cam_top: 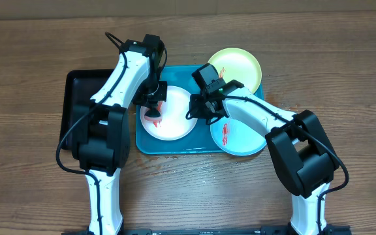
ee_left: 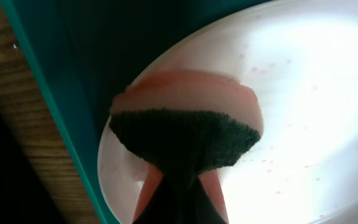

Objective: Clean dirty plates on tray and stack at the side
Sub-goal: 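Carry the sponge onto the white plate held by the right gripper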

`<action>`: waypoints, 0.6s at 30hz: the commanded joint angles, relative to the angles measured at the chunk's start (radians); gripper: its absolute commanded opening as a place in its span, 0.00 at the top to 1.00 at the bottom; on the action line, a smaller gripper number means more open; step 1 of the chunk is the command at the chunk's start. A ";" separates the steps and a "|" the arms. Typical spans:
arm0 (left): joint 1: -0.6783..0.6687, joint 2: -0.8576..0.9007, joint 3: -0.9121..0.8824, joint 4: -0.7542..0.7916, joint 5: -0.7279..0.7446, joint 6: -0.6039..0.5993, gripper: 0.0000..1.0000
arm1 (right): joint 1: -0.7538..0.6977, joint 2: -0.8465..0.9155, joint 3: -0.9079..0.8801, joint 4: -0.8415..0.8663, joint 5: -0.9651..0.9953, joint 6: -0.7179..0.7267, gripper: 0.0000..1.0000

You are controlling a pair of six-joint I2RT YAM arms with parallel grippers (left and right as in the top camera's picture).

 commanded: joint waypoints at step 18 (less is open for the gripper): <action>-0.025 -0.029 -0.164 0.030 -0.126 -0.002 0.96 | -0.004 0.007 0.006 0.001 0.003 0.005 0.96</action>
